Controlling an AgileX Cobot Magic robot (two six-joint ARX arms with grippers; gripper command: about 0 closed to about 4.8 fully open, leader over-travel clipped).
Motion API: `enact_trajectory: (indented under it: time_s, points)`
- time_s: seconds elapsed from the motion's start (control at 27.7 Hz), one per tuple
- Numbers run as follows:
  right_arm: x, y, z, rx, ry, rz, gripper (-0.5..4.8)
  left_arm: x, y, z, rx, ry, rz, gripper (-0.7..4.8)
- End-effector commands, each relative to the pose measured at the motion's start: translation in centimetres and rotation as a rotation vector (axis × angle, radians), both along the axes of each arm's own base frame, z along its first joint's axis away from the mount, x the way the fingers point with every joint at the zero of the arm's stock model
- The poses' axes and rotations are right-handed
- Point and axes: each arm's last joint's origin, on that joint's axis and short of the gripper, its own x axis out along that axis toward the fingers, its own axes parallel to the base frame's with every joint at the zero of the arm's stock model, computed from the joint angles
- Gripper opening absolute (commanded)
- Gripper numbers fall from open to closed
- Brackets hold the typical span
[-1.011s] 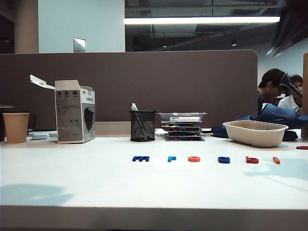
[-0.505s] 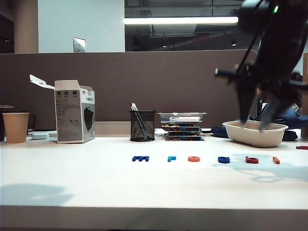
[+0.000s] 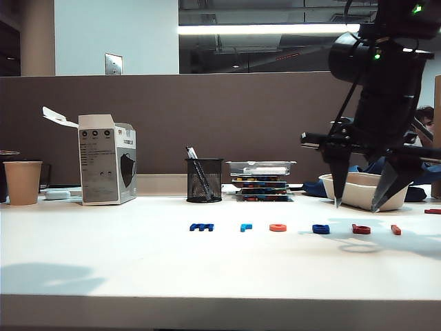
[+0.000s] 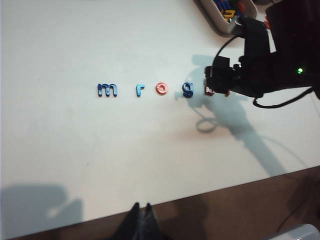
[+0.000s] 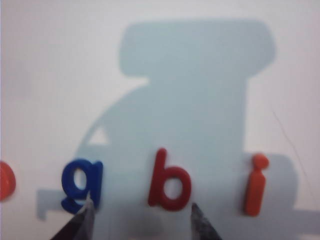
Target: Select the appropriate letters from the row of letter magnets placed on the table to arrange into the word "big".
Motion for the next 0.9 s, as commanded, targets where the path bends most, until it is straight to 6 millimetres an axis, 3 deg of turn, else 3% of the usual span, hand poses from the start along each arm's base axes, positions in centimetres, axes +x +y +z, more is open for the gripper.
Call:
enact_trajectory:
  time_s: [0.04, 0.54, 0.9]
  points:
    - [0.5, 0.0, -0.3, 0.001, -0.020, -0.016, 2.42, 0.0, 0.0, 0.2, -0.003, -0.011, 0.002, -0.05]
    - [0.9, 0.1, -2.3, -0.023, 0.042, -0.061, 2.42, 0.0, 0.0, 0.2, -0.003, -0.011, 0.002, -0.05]
    - [0.7, 0.0, -2.6, -0.032, 0.075, -0.069, 2.28, 0.0, 0.0, 0.2, -0.003, -0.011, 0.002, -0.05]
